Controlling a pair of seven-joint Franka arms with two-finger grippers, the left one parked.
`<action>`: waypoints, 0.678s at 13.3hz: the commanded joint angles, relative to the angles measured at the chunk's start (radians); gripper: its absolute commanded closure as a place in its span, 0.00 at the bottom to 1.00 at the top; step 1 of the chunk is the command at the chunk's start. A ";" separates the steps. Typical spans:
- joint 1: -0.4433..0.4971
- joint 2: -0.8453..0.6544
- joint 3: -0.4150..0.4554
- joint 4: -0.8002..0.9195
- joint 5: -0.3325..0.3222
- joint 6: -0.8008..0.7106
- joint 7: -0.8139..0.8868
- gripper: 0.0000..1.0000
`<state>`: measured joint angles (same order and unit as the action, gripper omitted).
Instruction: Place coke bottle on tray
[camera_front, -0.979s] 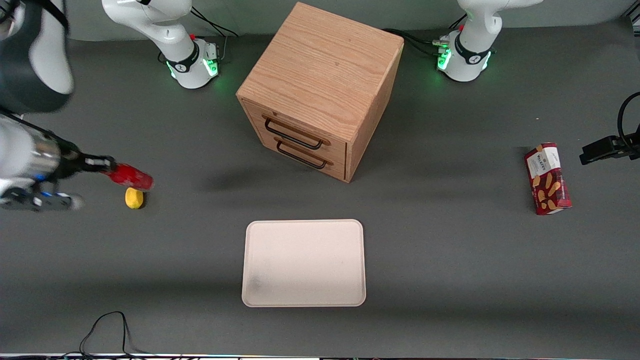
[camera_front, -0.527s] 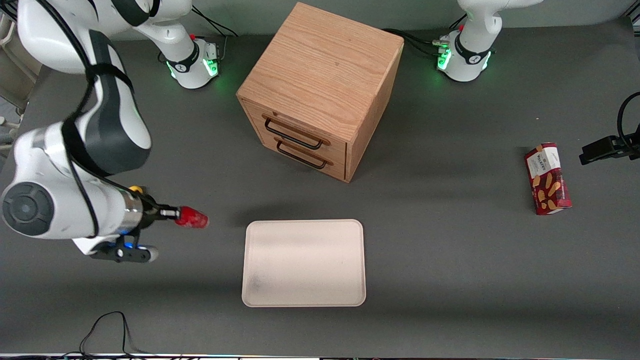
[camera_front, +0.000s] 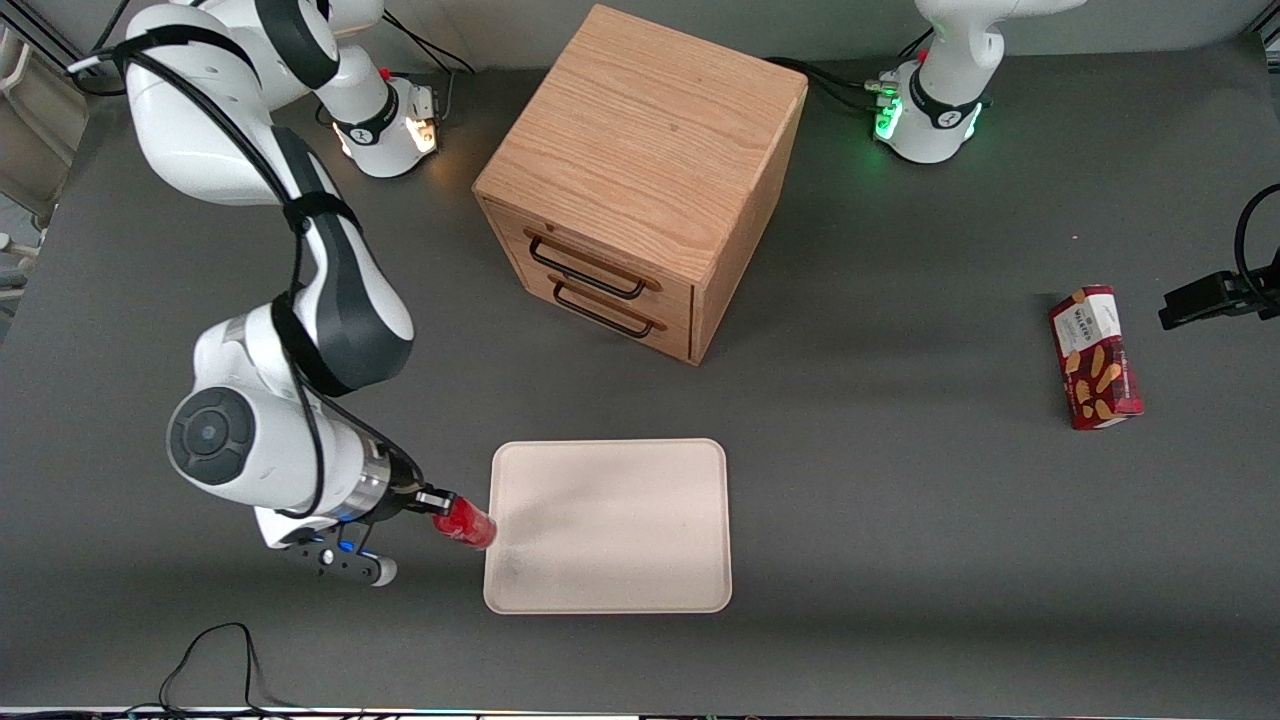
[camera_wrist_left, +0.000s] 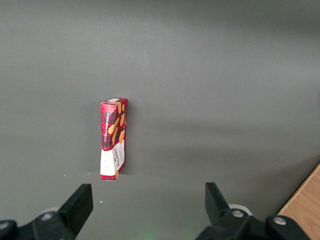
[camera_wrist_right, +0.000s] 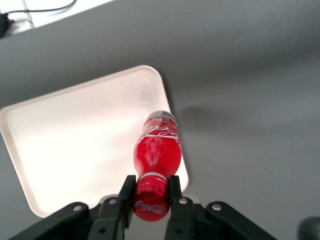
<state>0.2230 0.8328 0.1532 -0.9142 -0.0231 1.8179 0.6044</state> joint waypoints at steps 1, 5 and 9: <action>0.036 0.063 -0.009 0.058 -0.044 0.078 0.035 1.00; 0.058 0.107 -0.009 0.058 -0.083 0.136 0.048 1.00; 0.070 0.124 -0.009 0.057 -0.100 0.158 0.048 1.00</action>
<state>0.2765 0.9326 0.1519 -0.9096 -0.0980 1.9694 0.6252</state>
